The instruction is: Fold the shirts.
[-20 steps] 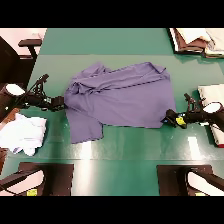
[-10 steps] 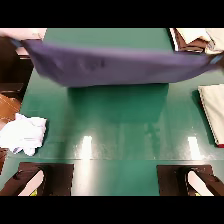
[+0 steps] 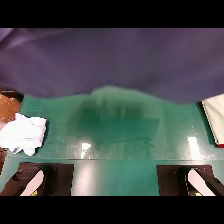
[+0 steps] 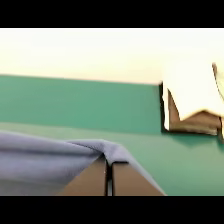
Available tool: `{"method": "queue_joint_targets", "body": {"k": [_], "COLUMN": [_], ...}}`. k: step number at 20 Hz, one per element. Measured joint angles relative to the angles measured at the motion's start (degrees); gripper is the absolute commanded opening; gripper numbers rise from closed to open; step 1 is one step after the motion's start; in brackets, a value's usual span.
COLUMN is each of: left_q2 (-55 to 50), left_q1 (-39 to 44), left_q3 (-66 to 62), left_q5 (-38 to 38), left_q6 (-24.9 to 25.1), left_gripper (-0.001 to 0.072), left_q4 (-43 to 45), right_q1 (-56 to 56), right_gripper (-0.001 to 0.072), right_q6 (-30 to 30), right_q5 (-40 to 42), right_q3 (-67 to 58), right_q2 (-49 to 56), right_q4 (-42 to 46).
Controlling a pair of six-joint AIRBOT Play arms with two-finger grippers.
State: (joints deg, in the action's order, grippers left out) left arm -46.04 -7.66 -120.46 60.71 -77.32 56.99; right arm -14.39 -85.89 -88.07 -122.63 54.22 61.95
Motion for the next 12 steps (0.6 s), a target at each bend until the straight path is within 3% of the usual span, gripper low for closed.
{"method": "queue_joint_targets", "body": {"k": [6,12], "left_q2": [-6.08,-21.22], "left_q1": [0.0,0.22], "left_q3": [13.42,27.69], "left_q5": [7.56,12.41], "left_q6": [-1.86,-1.75], "left_gripper": [0.0021,0.0021], "left_q4": [1.03,1.86], "right_q1": [7.91,19.63], "right_gripper": [0.0016,0.0016], "right_q6": [-1.88,-3.78], "right_q5": [-1.73,-2.71], "right_q3": [11.63,16.2], "right_q2": [6.36,26.23], "right_q4": [5.18,15.26]}}
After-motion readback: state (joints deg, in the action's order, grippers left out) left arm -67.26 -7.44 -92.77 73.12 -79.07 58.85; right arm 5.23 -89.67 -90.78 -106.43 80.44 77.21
